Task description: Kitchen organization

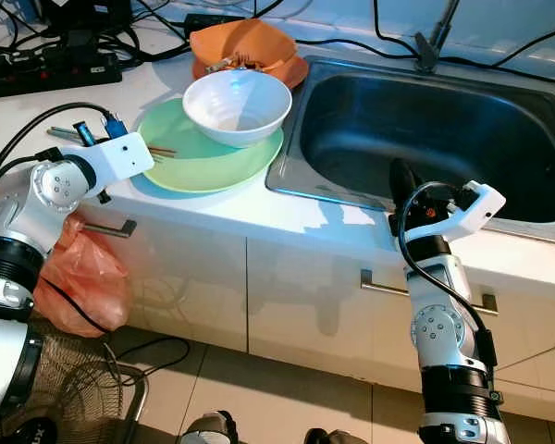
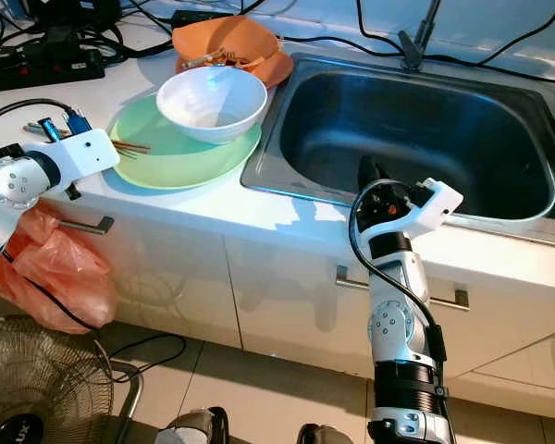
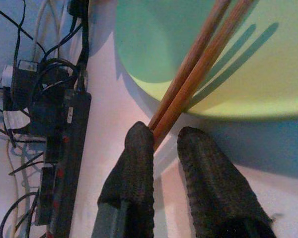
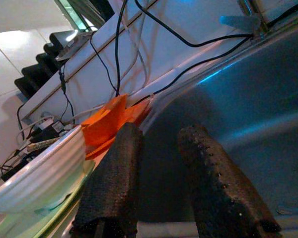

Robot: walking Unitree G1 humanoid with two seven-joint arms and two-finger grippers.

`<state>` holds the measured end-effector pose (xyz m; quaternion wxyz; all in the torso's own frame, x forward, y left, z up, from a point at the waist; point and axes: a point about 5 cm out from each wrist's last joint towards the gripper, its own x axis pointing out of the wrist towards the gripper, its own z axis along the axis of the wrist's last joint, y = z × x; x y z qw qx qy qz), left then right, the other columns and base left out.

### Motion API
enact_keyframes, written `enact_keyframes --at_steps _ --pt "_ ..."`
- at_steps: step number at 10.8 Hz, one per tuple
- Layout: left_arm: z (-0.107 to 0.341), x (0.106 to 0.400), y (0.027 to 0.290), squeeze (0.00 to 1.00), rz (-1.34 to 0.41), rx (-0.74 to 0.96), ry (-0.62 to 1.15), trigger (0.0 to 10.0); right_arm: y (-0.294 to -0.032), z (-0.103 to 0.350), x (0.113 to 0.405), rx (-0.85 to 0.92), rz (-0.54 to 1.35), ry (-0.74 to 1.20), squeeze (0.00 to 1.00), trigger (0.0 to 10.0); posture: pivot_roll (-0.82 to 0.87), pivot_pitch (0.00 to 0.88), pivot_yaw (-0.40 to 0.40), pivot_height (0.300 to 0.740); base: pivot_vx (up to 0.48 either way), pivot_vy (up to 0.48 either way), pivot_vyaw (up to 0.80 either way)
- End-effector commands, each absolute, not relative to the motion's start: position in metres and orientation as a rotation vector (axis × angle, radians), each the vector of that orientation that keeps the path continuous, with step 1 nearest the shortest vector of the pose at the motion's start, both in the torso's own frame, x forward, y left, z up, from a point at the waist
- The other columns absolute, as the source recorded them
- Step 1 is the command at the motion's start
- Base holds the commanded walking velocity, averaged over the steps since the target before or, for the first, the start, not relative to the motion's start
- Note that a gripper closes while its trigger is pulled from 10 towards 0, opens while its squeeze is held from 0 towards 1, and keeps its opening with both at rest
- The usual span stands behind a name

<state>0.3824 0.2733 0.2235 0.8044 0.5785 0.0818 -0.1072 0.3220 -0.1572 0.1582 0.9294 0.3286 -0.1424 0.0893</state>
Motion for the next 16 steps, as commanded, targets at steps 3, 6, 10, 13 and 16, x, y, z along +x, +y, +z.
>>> enact_keyframes --at_steps 3,6,10,13,16 --pt "0.226 0.385 0.271 0.00 -0.189 1.238 0.125 0.0 -0.160 0.152 0.321 0.674 0.158 -0.268 0.00 10.0 0.13 0.124 -0.027 0.740 0.000 0.000 0.00" --pt "0.244 0.382 0.268 0.00 -0.101 1.243 -0.013 10.0 -0.159 0.151 0.321 0.674 0.162 -0.265 0.00 10.0 0.13 0.121 -0.031 0.740 0.000 0.000 0.00" --pt "0.274 0.380 0.256 0.67 0.027 1.201 -0.198 10.0 -0.157 0.151 0.321 0.676 0.170 -0.259 0.00 10.0 0.13 0.131 -0.035 0.740 0.000 0.000 0.00" --pt "0.273 0.377 0.258 1.00 -0.012 1.036 -0.198 10.0 -0.158 0.150 0.320 0.676 0.164 -0.257 0.00 10.0 0.13 0.137 -0.033 0.740 0.000 0.000 0.00" --pt "0.282 0.375 0.270 1.00 -0.007 0.908 -0.209 10.0 -0.156 0.150 0.321 0.680 0.168 -0.257 0.00 10.0 0.14 0.133 -0.028 0.740 0.000 0.000 0.00"
